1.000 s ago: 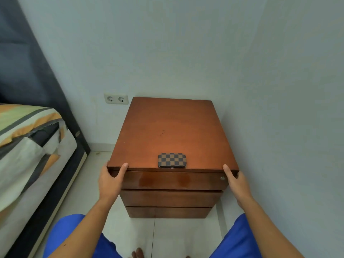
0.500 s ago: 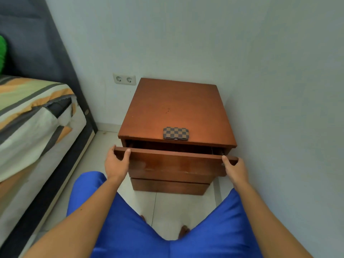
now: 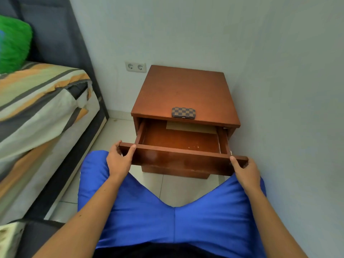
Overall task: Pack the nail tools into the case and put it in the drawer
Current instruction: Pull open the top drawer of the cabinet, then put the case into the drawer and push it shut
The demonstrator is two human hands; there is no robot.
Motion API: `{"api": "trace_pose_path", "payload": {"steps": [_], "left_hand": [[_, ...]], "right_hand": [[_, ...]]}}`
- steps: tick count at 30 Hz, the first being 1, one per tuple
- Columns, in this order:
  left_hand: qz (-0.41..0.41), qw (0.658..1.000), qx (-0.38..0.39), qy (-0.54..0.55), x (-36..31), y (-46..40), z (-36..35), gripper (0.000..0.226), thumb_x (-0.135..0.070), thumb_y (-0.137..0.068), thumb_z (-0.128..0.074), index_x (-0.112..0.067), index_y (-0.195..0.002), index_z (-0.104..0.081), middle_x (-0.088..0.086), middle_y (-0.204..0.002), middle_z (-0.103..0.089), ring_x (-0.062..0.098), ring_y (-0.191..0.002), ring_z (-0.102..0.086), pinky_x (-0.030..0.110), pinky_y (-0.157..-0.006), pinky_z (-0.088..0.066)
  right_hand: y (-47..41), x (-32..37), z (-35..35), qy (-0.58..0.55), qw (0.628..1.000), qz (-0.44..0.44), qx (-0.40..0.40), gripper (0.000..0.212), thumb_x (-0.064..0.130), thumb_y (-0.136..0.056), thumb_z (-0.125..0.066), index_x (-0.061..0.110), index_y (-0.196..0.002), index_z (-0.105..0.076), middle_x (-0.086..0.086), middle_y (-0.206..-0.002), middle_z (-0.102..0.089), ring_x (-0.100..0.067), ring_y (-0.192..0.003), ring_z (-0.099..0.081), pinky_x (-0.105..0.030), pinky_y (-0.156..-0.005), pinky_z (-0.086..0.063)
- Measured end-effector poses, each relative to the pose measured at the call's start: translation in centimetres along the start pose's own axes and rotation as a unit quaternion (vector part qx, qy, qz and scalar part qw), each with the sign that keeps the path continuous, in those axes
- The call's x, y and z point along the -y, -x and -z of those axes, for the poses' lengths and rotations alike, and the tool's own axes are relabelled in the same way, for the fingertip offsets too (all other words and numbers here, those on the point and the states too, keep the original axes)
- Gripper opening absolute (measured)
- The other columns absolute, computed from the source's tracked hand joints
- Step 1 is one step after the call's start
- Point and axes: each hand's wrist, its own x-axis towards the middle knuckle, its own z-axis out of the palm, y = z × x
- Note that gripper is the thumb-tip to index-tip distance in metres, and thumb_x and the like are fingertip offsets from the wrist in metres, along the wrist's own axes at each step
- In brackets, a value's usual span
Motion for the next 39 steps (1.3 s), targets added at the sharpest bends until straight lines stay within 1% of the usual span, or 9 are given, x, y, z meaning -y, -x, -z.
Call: {"api": "trace_pose_path", "payload": {"steps": [5, 12, 17, 21, 24, 29, 32, 35, 39], "left_hand": [[-0.006, 1.000, 0.013, -0.008, 0.6, 0.5, 0.7, 0.075, -0.043, -0.091, -0.081, -0.011, -0.153, -0.050, 0.013, -0.146, -0.062, 0.031, -0.135, -0.060, 0.041, -0.111, -0.049], [0.000, 1.000, 0.009, -0.010, 0.3, 0.7, 0.5, 0.077, -0.041, -0.092, -0.080, -0.011, -0.154, -0.048, 0.015, -0.148, -0.060, 0.034, -0.136, -0.059, 0.045, -0.112, -0.049], [0.007, 1.000, 0.003, -0.019, 0.1, 0.0, 0.5, 0.077, -0.045, -0.091, -0.080, -0.016, -0.155, -0.049, 0.011, -0.150, -0.059, 0.031, -0.137, -0.057, 0.047, -0.114, -0.048], [-0.046, 0.998, 0.007, -0.049, -1.5, -2.2, -0.1, 0.069, -0.049, -0.092, -0.078, -0.021, -0.150, -0.053, -0.001, -0.148, -0.061, 0.021, -0.139, -0.054, 0.039, -0.115, -0.043], [-0.110, 0.990, 0.019, -0.088, -4.2, -5.1, -1.5, 0.061, -0.048, -0.093, -0.076, -0.022, -0.146, -0.057, -0.002, -0.145, -0.062, 0.016, -0.135, -0.056, 0.033, -0.111, -0.042], [-0.200, 0.963, 0.093, -0.152, -8.8, -8.6, -5.8, 0.056, -0.050, -0.097, -0.071, -0.025, -0.145, -0.056, -0.003, -0.146, -0.060, 0.014, -0.134, -0.053, 0.032, -0.109, -0.042], [-0.244, 0.939, 0.135, -0.200, -10.7, -10.9, -9.1, 0.057, -0.051, -0.101, -0.065, -0.023, -0.148, -0.054, -0.001, -0.151, -0.057, 0.018, -0.141, -0.051, 0.040, -0.115, -0.045], [-0.242, 0.921, 0.180, -0.247, -11.6, -13.3, -11.9, 0.060, -0.053, -0.104, -0.058, -0.023, -0.154, -0.049, 0.000, -0.163, -0.047, 0.020, -0.155, -0.035, 0.047, -0.123, -0.034], [-0.263, 0.876, 0.222, -0.339, -12.0, -16.5, -15.0, 0.067, -0.055, -0.108, -0.044, -0.018, -0.164, -0.033, 0.003, -0.174, -0.025, 0.022, -0.163, -0.012, 0.044, -0.130, -0.015]], "right_hand": [[0.9, 0.3, 0.2, 0.002, 1.000, -0.003, 0.002, 0.056, 0.045, -0.098, -0.069, 0.008, -0.138, -0.058, -0.017, -0.133, -0.068, -0.038, -0.124, -0.064, -0.049, -0.105, -0.052], [1.2, 0.2, 0.3, 0.009, 1.000, -0.003, -0.001, 0.058, 0.045, -0.098, -0.068, 0.009, -0.142, -0.055, -0.017, -0.136, -0.066, -0.038, -0.126, -0.063, -0.048, -0.104, -0.053], [1.1, 0.1, 0.5, 0.023, 1.000, -0.008, 0.009, 0.056, 0.046, -0.099, -0.066, 0.010, -0.140, -0.056, -0.016, -0.134, -0.067, -0.038, -0.125, -0.064, -0.048, -0.102, -0.053], [-0.2, 1.7, 1.2, 0.064, 0.998, 0.019, 0.016, 0.066, 0.044, -0.100, -0.066, 0.008, -0.152, -0.049, -0.016, -0.150, -0.057, -0.038, -0.139, -0.054, -0.050, -0.112, -0.046], [-1.8, 4.5, 0.8, 0.079, 0.994, 0.073, 0.030, 0.064, 0.041, -0.099, -0.068, 0.011, -0.153, -0.048, -0.011, -0.156, -0.054, -0.032, -0.144, -0.050, -0.046, -0.115, -0.042], [-4.8, 10.3, -2.6, 0.106, 0.973, 0.193, 0.067, 0.057, 0.039, -0.099, -0.070, 0.016, -0.149, -0.054, -0.003, -0.149, -0.059, -0.022, -0.139, -0.053, -0.034, -0.111, -0.041], [-6.9, 13.6, -5.1, 0.117, 0.958, 0.246, 0.085, 0.058, 0.042, -0.098, -0.070, 0.019, -0.149, -0.054, 0.000, -0.150, -0.057, -0.019, -0.140, -0.051, -0.036, -0.115, -0.041], [-9.0, 16.3, -7.5, 0.138, 0.938, 0.290, 0.126, 0.063, 0.041, -0.096, -0.073, 0.019, -0.151, -0.050, 0.000, -0.153, -0.053, -0.019, -0.143, -0.047, -0.038, -0.118, -0.041], [-11.6, 18.7, -10.2, 0.210, 0.904, 0.298, 0.224, 0.084, 0.041, -0.093, -0.077, 0.019, -0.161, -0.035, -0.001, -0.165, -0.038, -0.021, -0.150, -0.040, -0.042, -0.123, -0.038]]}}
